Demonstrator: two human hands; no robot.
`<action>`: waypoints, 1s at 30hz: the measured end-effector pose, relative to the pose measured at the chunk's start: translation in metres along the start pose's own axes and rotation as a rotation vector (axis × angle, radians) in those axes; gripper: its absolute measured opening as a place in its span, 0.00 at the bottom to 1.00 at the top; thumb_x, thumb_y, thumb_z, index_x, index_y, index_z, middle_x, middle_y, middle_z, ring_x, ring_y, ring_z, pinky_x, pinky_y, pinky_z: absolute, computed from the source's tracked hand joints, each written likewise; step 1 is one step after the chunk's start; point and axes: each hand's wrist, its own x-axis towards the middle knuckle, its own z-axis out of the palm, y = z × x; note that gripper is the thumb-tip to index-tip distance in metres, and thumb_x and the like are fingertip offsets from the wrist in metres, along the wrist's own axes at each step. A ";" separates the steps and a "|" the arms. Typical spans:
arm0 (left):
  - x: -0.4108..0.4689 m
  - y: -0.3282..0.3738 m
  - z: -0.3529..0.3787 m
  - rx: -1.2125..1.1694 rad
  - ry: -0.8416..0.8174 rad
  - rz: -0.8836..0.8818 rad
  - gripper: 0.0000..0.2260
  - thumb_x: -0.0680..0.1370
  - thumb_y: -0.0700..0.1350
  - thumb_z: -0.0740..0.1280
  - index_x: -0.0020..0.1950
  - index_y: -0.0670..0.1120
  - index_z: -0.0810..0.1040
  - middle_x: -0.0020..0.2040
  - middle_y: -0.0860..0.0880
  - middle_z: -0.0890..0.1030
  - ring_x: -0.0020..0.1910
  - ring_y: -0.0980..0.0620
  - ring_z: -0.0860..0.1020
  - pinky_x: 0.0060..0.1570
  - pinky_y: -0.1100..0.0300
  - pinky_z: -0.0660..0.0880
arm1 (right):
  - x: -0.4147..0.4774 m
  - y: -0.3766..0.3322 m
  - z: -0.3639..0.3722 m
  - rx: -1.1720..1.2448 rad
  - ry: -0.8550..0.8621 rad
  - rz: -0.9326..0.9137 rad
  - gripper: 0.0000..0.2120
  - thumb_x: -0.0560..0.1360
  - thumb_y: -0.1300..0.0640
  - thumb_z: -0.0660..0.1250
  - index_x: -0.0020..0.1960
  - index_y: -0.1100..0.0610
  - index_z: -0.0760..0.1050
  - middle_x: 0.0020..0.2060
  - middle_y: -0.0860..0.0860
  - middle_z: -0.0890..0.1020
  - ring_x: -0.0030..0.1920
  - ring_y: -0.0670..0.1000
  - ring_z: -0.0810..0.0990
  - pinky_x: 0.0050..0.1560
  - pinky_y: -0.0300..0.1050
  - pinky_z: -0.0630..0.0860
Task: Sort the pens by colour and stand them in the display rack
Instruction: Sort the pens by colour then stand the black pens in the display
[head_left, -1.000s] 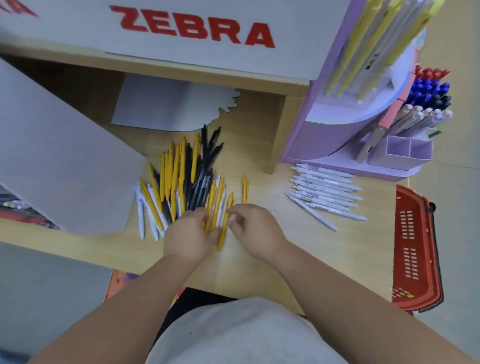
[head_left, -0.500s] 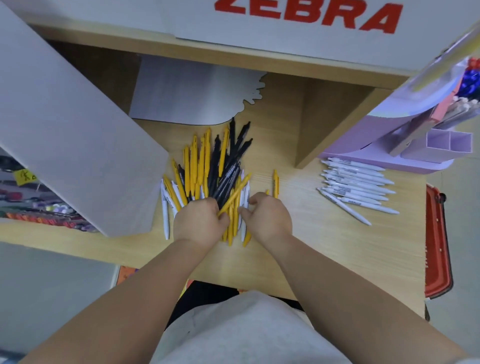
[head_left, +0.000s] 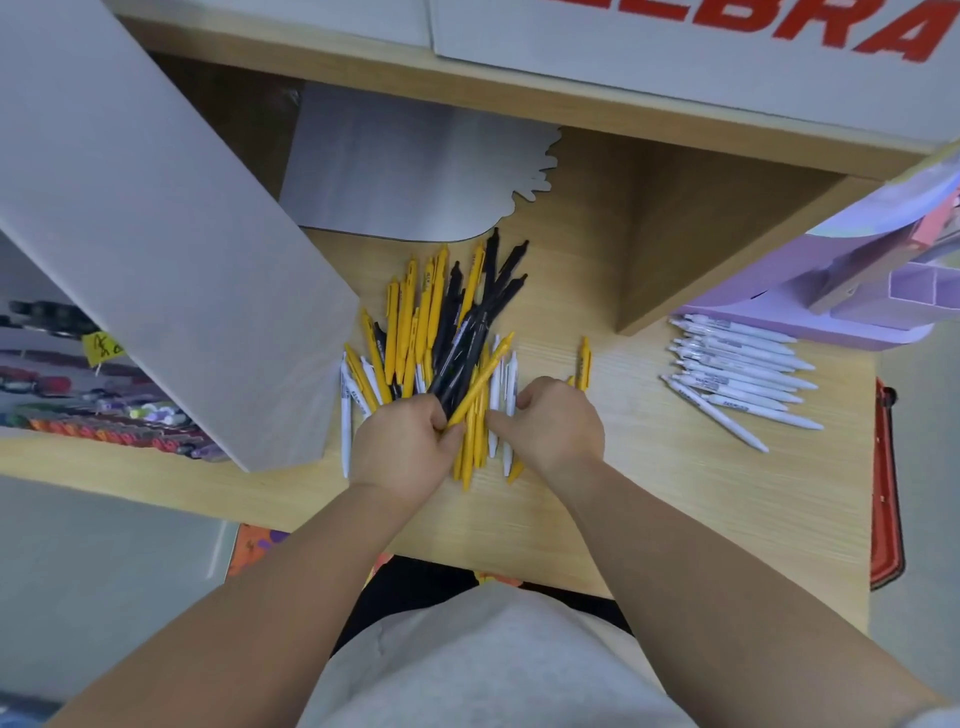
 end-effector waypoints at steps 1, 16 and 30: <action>-0.001 -0.002 0.000 -0.003 0.004 0.004 0.09 0.75 0.50 0.72 0.40 0.46 0.79 0.31 0.51 0.79 0.33 0.51 0.77 0.33 0.57 0.74 | 0.001 -0.001 0.000 -0.010 -0.008 0.003 0.11 0.69 0.45 0.70 0.38 0.53 0.76 0.31 0.47 0.79 0.32 0.47 0.77 0.30 0.42 0.73; -0.002 0.005 0.014 0.053 -0.019 -0.037 0.13 0.77 0.51 0.69 0.36 0.46 0.79 0.31 0.51 0.78 0.32 0.50 0.77 0.30 0.60 0.69 | 0.004 0.008 -0.011 -0.098 -0.001 0.034 0.15 0.68 0.40 0.68 0.36 0.52 0.76 0.29 0.47 0.78 0.30 0.48 0.78 0.29 0.41 0.72; -0.008 0.005 0.017 0.024 -0.005 -0.001 0.10 0.75 0.51 0.70 0.38 0.49 0.75 0.28 0.54 0.74 0.30 0.52 0.76 0.30 0.59 0.72 | 0.008 0.018 -0.019 -0.202 -0.043 -0.063 0.12 0.74 0.49 0.63 0.35 0.53 0.68 0.32 0.50 0.76 0.31 0.51 0.75 0.29 0.42 0.69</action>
